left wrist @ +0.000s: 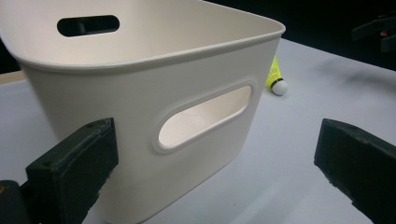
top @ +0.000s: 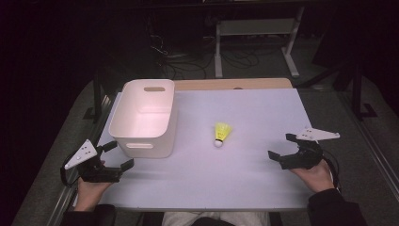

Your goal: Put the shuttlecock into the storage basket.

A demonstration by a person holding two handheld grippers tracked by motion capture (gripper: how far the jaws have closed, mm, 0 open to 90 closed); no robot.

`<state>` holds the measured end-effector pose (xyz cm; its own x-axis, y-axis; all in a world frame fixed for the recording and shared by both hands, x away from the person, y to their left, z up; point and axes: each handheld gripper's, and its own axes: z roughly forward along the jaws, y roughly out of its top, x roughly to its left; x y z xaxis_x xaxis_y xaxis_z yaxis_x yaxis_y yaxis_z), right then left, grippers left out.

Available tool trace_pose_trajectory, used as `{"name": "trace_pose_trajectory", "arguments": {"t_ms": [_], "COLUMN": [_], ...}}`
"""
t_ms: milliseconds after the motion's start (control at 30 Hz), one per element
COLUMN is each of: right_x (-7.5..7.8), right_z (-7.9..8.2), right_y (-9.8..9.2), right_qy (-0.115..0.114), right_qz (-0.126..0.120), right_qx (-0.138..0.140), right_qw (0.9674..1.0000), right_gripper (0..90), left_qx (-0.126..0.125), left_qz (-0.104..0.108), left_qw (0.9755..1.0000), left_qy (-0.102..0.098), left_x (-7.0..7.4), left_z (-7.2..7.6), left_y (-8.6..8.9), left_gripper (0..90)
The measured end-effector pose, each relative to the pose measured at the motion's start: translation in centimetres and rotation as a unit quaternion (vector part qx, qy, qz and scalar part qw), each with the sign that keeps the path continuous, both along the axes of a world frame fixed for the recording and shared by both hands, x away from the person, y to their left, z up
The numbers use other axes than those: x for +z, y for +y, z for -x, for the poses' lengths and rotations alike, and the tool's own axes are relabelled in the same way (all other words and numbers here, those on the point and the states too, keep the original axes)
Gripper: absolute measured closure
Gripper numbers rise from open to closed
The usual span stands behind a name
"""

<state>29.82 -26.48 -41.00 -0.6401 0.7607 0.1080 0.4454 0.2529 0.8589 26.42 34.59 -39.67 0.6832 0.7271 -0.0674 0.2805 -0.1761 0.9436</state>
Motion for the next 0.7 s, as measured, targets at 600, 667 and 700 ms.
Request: {"name": "trace_pose_trajectory", "arguments": {"t_ms": [600,667,700], "right_x": [0.02,0.07,0.13], "right_z": [-0.01,0.06,0.1], "right_y": [0.19,0.33,0.38], "right_qy": [0.007,0.006,0.005], "right_qz": [-0.002,0.003,0.004], "right_qx": [0.015,0.017,0.017], "right_qw": [0.9999,0.9998,0.9998], "right_gripper": [0.0,0.0,0.0], "left_qx": [0.0,0.0,0.0], "left_qz": [0.0,0.0,-0.001], "left_qw": [1.0,1.0,1.0], "left_qy": [0.0,0.0,0.0], "left_x": [0.0,0.01,0.01], "left_z": [0.06,0.08,0.08], "left_y": [0.01,0.02,0.03], "left_gripper": [0.0,0.0,0.0]}}
